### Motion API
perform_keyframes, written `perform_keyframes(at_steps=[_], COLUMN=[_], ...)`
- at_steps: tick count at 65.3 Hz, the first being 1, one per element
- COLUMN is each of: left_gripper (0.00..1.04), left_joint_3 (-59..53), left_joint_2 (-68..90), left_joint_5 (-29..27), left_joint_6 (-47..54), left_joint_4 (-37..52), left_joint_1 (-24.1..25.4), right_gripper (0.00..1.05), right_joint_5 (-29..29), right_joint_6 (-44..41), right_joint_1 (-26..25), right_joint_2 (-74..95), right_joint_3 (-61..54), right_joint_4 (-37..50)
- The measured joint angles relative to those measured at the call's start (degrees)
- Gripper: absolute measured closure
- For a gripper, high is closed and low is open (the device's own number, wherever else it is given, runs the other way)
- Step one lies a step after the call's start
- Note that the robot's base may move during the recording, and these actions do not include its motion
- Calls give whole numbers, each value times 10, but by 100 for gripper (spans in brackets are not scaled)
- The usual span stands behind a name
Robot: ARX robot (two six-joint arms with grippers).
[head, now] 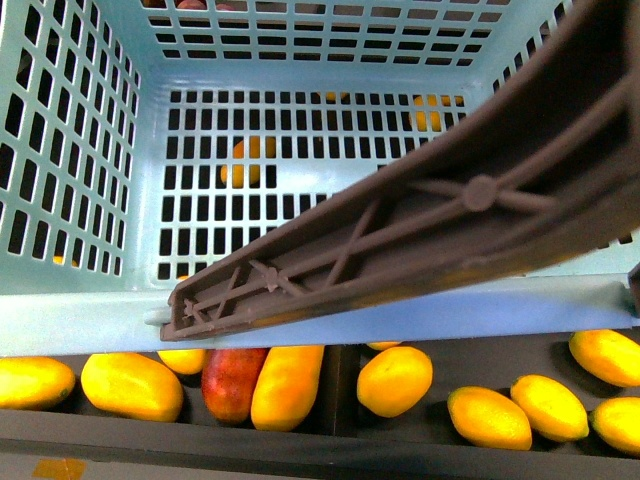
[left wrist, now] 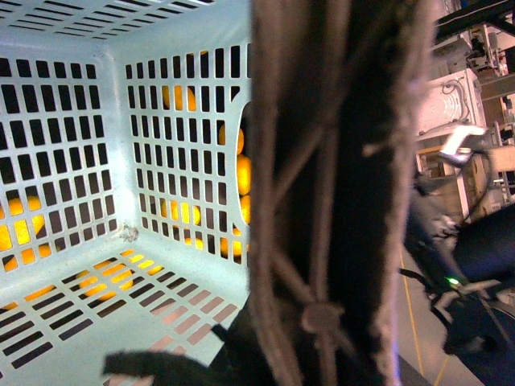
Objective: Pick lemon and mango into basket
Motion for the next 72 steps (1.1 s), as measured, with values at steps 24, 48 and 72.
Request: perform_keyframes(at_steps=[24,48,72], left_gripper=[100,100,100], left_joint_3=[0,0,-3], left_joint_2=[0,0,0], left_joint_5=[0,0,-1], left_joint_6=[0,0,-1], left_joint_4=[0,0,0], left_joint_1=[0,0,0], right_gripper=[43,31,9], right_joint_5=[69,125,247], right_joint_6=[9,9,47], right_joint_1=[193,296,301], right_joint_2=[100,183,159], right_joint_3=[45,99,95], right_joint_4=[30,11,18])
